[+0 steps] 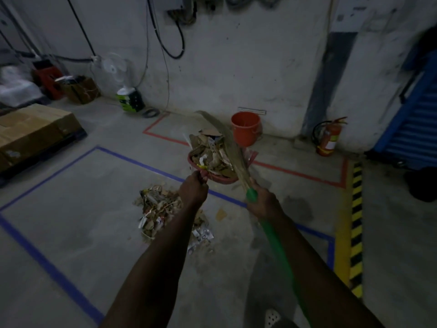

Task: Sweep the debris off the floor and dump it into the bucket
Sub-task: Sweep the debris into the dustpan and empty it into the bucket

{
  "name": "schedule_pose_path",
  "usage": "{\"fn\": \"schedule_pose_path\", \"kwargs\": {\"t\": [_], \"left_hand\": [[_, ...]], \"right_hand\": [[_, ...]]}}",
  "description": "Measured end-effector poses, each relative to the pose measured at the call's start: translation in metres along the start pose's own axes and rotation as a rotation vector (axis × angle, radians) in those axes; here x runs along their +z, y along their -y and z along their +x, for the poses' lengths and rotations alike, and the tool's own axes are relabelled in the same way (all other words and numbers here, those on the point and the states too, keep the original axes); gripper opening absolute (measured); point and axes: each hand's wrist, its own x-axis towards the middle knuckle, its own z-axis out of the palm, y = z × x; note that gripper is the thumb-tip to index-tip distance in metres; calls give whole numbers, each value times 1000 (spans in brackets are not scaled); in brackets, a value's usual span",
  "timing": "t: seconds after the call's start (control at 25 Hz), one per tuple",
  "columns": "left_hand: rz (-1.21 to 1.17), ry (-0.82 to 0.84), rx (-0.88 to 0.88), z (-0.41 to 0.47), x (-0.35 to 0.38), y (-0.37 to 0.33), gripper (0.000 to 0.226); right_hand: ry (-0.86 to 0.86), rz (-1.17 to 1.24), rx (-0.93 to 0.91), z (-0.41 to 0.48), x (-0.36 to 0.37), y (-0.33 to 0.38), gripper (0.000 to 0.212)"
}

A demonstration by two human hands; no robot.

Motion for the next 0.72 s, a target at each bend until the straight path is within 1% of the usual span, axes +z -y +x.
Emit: {"fn": "schedule_pose_path", "kwargs": {"t": [0.16,0.36,0.6,0.72], "left_hand": [[-27,11,36,16,19,-27,21],[-32,21,73,48,65,-79,16],[-50,46,135,94,123,-143,21],[-57,41,130,114,151,-167,29]], "right_hand": [[-52,-25,9,13,-20,-15,93],[-71,-30,86,48,-56,-53,97],[-86,28,153,97,-104,-113,100],[-91,27,146,125,-122,-140,103]]}}
